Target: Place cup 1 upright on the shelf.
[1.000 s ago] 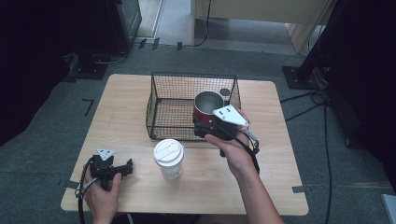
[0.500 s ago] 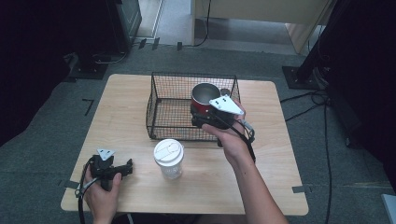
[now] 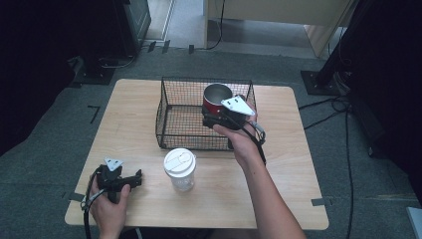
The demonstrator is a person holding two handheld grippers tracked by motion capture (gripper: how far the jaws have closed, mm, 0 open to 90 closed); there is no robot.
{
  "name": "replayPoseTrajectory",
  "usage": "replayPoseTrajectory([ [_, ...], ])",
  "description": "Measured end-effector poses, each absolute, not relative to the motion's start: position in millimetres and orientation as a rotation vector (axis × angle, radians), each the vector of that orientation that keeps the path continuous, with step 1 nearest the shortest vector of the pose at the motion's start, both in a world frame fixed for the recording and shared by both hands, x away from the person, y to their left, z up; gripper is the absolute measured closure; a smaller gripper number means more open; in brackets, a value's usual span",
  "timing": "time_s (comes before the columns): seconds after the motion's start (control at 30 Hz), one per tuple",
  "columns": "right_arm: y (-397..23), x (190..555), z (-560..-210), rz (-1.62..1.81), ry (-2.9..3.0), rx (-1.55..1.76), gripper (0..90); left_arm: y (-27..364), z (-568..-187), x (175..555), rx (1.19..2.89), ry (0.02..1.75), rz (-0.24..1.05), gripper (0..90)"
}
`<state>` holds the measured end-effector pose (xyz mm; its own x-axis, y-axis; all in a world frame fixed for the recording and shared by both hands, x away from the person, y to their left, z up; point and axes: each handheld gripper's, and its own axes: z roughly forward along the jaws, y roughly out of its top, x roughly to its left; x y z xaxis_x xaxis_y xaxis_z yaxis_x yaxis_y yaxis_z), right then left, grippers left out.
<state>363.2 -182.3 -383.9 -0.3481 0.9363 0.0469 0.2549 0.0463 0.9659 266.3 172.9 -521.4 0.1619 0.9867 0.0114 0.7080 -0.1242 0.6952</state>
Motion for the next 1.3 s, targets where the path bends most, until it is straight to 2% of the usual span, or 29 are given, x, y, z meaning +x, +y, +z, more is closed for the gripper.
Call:
replayPoseTrajectory([
  [0.63, -187, 408, -410, 1.276, 1.598, 1.294, 7.4, 173, -521, 266, 1.898, 1.602, 0.660, 0.0],
  [1.3, -181, 437, -430, 1.221, 1.574, 1.314, 7.3, 173, -521, 266, 1.901, 1.602, 0.660, 0.0],
])
